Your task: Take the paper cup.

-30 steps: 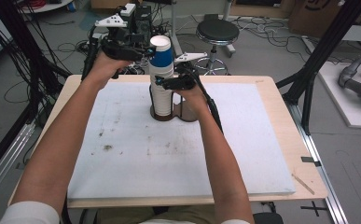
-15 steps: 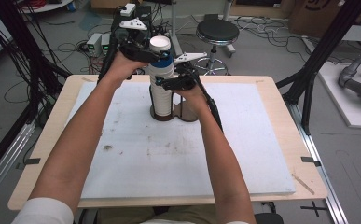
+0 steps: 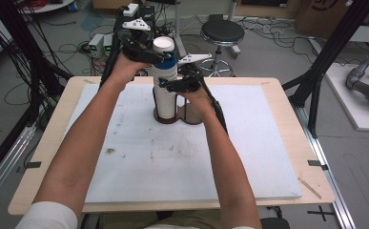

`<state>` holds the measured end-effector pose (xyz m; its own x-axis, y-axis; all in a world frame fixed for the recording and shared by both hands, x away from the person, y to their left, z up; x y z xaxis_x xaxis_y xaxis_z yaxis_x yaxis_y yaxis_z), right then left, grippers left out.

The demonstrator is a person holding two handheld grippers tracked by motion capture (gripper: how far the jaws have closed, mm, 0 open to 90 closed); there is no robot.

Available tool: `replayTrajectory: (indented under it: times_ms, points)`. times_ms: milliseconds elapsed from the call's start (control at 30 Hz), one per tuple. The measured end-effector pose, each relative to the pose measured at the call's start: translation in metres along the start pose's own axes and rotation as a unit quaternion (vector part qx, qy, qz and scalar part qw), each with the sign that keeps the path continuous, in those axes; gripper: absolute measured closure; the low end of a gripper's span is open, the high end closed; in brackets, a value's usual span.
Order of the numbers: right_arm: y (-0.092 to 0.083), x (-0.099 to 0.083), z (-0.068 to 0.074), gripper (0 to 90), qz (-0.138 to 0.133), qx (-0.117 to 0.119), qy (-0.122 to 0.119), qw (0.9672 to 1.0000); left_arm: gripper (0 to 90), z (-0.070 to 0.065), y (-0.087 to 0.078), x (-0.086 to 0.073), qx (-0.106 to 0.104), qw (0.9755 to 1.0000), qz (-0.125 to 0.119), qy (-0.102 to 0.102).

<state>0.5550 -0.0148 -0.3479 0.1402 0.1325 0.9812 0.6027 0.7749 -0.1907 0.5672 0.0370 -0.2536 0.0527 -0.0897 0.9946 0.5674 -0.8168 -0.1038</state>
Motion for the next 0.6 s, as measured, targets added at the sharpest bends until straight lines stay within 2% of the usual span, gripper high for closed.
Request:
replayTrajectory:
  times_ms: [267, 600]
  points:
    - [0.0001, -0.0004, -0.0004, 15.9, 0.001, 0.001, 0.001, 1.0000, 28.0, 0.0003, 0.0008, 0.0007, 0.001, 1.0000, 0.009, 0.000]
    - [-0.0002, -0.0007, -0.0005, 16.1, 0.002, 0.001, -0.001, 1.0000, 28.0, 0.0000, 0.0007, 0.0013, 0.000, 1.0000, 0.006, 0.000]
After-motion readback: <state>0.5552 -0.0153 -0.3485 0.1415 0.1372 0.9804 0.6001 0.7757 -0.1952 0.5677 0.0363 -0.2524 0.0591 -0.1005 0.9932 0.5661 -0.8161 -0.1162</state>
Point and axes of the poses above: each handheld gripper's, and its own axes: y roughly forward along the jaws, x roughly out of its top, z roughly to its left, the point moved 10 cm from there along y, roughly forward along the jaws, and after that the axes turned 13 degrees about -z, right-handed, at the moved point
